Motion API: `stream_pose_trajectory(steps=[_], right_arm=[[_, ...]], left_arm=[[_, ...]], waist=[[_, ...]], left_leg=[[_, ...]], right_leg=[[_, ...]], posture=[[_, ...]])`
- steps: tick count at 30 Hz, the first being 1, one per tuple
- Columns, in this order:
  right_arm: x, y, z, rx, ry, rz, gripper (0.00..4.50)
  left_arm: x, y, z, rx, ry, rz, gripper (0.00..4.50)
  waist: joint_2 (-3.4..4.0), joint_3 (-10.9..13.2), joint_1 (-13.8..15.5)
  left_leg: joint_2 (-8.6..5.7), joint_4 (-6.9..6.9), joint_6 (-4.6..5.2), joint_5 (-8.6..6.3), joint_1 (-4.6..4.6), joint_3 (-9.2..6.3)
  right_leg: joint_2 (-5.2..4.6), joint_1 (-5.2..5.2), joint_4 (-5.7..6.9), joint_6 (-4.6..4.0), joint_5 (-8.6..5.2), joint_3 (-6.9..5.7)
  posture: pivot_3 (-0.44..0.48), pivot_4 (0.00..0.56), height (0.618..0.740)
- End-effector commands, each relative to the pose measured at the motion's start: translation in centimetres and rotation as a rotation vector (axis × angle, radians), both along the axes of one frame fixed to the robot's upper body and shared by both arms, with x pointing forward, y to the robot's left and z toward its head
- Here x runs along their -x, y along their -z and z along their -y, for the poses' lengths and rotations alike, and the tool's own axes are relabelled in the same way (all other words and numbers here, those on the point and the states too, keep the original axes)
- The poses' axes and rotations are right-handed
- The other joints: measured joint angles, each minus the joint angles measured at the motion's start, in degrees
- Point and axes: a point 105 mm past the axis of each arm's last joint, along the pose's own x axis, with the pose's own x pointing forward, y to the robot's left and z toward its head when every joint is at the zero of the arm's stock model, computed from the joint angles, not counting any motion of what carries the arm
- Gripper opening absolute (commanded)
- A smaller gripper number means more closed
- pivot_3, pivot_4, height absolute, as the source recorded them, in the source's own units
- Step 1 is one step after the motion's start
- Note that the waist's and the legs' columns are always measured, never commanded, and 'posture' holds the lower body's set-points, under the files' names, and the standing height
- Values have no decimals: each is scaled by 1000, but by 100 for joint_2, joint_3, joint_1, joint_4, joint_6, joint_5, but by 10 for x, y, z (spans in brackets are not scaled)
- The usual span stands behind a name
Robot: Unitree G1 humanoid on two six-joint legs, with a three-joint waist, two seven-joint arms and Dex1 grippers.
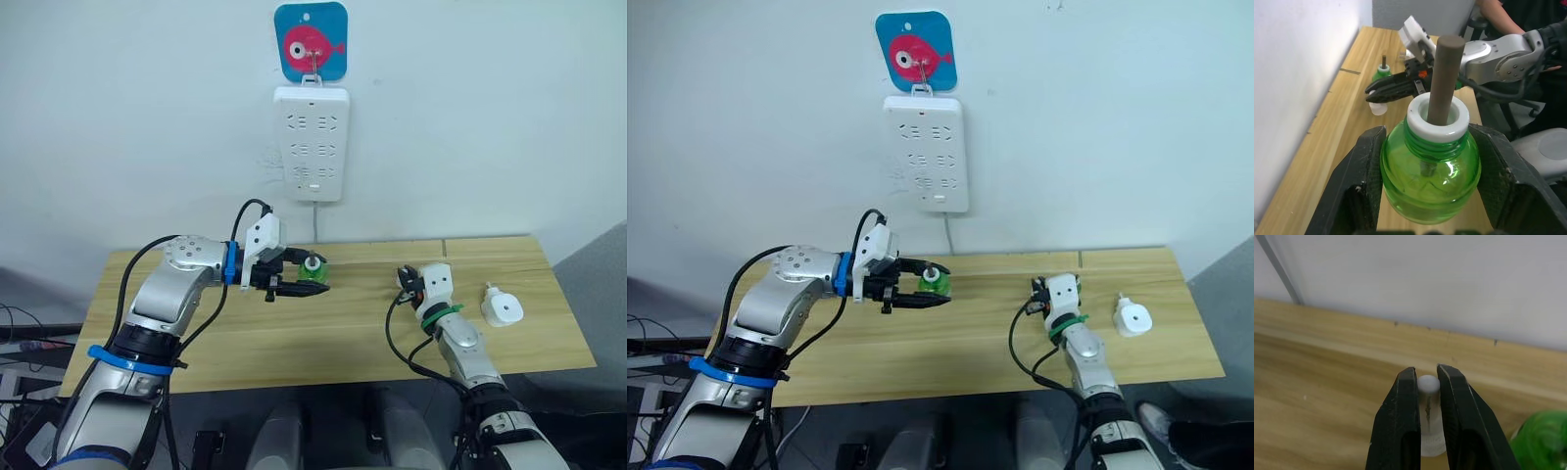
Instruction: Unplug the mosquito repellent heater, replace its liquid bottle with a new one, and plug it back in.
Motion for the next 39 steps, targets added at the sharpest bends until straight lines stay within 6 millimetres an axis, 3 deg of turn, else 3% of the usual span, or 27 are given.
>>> stream_pose_trajectory(steps=[1, 3, 11, 15, 21, 26, 30, 39], right_arm=[[-3, -6, -2, -11, -1, 40, 218], [-4, -7, -4, -18, -6, 43, 218], [3, -35, -12, -21, -116, 123, 3035], [20, -67, -21, -15, -251, 158, 3035], [74, -118, -50, -89, -654, 58, 3035], [90, -156, -71, -68, -846, 34, 3035], [88, -167, -84, -71, -879, 44, 3035], [77, -168, -102, -17, -893, 88, 3035]], left_arm=[[3, -12, 0, 15, 14, 39, 2258], [4, -12, 0, 14, 15, 39, 2258], [4, -9, 3, 27, 11, 38, 2258], [2, -7, 5, 41, 4, 44, 2258], [-2, -4, 8, 57, 6, 56, 2258], [-7, -11, 23, 95, 40, 81, 2258], [-10, -12, 28, 106, 52, 89, 2258], [-9, -15, 35, 123, 68, 97, 2258]], waist=[[0, 9, 1], [1, 14, 1], [3, 34, 2], [3, 34, 12], [3, 34, 16], [-1, 32, 17], [-8, 26, 15], [-9, 26, 29]], left_leg=[[0, 0, 0, 0, 0, 0], [0, 0, 0, 0, 1, 0], [0, 0, -4, 2, -2, -3], [0, 0, -2, 1, -4, -8], [-1, 2, 0, 0, -7, -18], [0, 4, -1, 0, -8, -25], [-1, 4, -20, 11, -8, -28], [-5, 5, -23, 13, -17, -26]], right_leg=[[0, 0, 0, 0, 0, 0], [0, 0, 1, 0, 0, 0], [-2, 0, -1, 0, 0, 5], [-2, 0, -1, 0, 0, 5], [-2, 4, -6, 1, 0, 1], [-3, 10, -12, 1, 0, -6], [-3, 9, -10, 1, 0, -9], [-6, 0, -10, 1, 1, -8]], posture=[[60, 305, 740], [59, 304, 740], [44, 292, 740], [29, 270, 740], [5, 245, 740], [-11, 226, 740], [-17, 221, 740], [-8, 222, 740]])
